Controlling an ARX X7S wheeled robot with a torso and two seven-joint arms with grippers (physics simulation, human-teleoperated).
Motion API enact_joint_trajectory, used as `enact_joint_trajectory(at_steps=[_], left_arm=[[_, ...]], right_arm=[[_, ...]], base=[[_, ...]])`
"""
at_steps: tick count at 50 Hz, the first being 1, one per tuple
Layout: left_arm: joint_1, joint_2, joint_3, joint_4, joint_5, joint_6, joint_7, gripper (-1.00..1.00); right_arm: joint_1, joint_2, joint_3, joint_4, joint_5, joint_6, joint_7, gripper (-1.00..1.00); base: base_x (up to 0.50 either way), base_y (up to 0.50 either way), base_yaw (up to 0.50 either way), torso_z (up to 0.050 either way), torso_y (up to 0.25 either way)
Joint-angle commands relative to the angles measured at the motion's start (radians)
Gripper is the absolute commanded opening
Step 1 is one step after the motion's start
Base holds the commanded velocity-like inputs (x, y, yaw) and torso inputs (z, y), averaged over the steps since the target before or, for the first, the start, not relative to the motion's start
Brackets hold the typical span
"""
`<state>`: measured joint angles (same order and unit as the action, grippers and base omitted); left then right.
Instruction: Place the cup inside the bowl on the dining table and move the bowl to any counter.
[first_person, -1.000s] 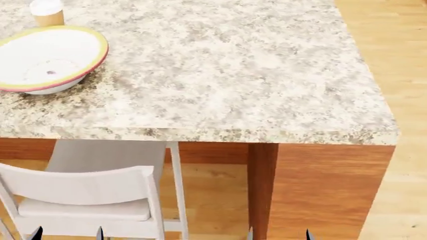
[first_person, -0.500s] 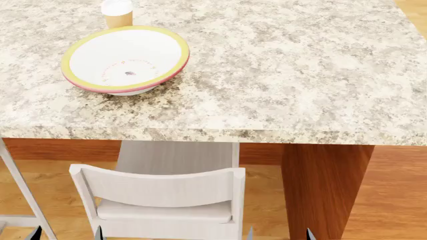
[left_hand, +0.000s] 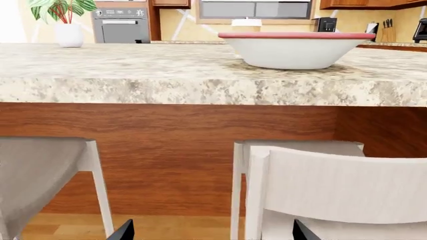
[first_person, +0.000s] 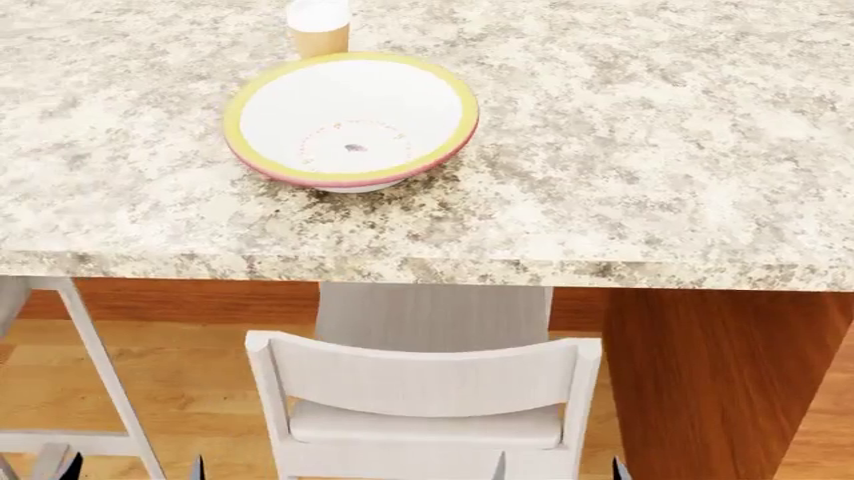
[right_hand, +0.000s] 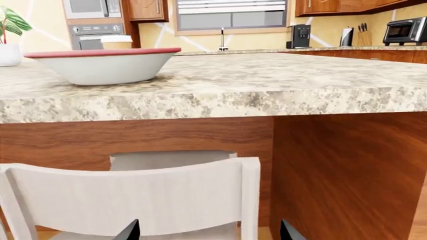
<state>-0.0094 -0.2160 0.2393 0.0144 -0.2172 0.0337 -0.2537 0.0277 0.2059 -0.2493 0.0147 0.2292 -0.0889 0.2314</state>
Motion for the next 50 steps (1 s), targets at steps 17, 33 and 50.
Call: enact_joint_trajectory(at_steps=[17,33,50], left_arm=[[0.001,-0.006,0.008,0.004,-0.009,0.014,-0.014,1.0],[0.005,-0.018,0.027,0.01,-0.005,0.042,-0.004,1.0],[0.011,-0.03,0.027,0.013,-0.018,0.041,-0.011,1.0]], right_arm=[[0.004,0.011,-0.011,0.002,0.019,-0.01,-0.001,1.0],[0.004,0.015,-0.019,0.003,0.022,-0.016,0.004,1.0],[0.005,0.02,-0.028,0.002,0.022,-0.014,0.012,1.0]], base=[[0.0,0.0,0.0,0.0,0.0],[0.0,0.0,0.0,0.043,0.0],[0.0,0.0,0.0,0.05,0.0]])
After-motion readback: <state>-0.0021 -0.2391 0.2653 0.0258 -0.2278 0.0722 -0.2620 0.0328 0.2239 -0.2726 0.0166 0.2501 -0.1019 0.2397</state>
